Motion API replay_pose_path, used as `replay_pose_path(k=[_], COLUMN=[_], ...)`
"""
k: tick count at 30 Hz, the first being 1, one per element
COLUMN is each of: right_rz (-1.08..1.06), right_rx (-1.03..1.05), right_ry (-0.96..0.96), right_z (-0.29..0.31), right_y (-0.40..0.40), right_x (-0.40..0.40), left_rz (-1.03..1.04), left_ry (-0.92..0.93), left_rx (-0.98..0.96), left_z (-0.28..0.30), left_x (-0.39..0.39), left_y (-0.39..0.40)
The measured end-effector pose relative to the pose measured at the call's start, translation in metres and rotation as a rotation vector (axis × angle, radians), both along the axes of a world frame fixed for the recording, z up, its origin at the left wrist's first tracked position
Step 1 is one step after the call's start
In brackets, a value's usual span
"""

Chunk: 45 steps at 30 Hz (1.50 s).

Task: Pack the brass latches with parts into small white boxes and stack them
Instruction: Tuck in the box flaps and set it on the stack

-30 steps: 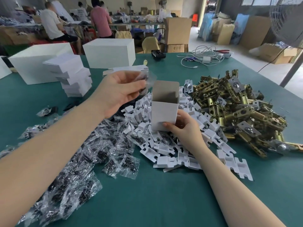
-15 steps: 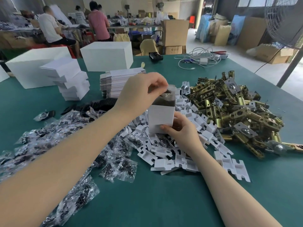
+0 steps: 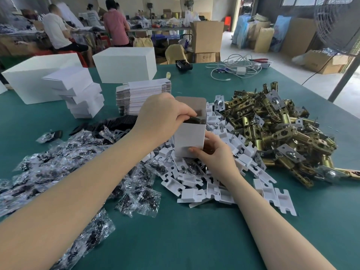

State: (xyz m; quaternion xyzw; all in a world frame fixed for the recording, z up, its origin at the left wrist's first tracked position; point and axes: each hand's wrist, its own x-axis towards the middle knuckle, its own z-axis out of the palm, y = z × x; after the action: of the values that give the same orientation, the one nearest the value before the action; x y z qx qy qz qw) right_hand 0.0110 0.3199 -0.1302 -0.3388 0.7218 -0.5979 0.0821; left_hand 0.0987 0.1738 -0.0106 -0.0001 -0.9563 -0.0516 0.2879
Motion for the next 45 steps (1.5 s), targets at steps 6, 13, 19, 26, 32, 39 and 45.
replay_pose_path(k=[6,13,19,26,32,39,45], right_rz=[0.002,-0.002,-0.041,-0.184,-0.087,-0.088,-0.079], right_rx=[-0.002,-0.008,0.016,0.143,0.103,-0.051,-0.186], right_ry=[-0.021,-0.014,0.016,0.257,0.345,0.398,0.244], right_z=[0.001,-0.001,-0.003,-0.001,0.017,0.04,0.056], right_y=[0.0,0.0,0.0,-0.001,0.0,0.0,-0.004], right_x=[0.001,-0.001,-0.001,0.006,0.002,0.003,-0.001], left_rz=[0.082,0.099,-0.009,-0.1,-0.112,-0.119,-0.122], left_ry=[-0.189,-0.062,0.212,0.396,0.463,0.419,0.393], left_rx=[-0.098,0.043,0.962,1.101,1.046,0.953,1.026], left_z=[0.004,-0.014,-0.054,-0.092,-0.101,-0.095,-0.079], left_x=[-0.003,0.0,0.007,0.004,0.001,0.004,0.0], left_y=[0.001,0.005,0.016,0.019,0.022,0.018,0.013])
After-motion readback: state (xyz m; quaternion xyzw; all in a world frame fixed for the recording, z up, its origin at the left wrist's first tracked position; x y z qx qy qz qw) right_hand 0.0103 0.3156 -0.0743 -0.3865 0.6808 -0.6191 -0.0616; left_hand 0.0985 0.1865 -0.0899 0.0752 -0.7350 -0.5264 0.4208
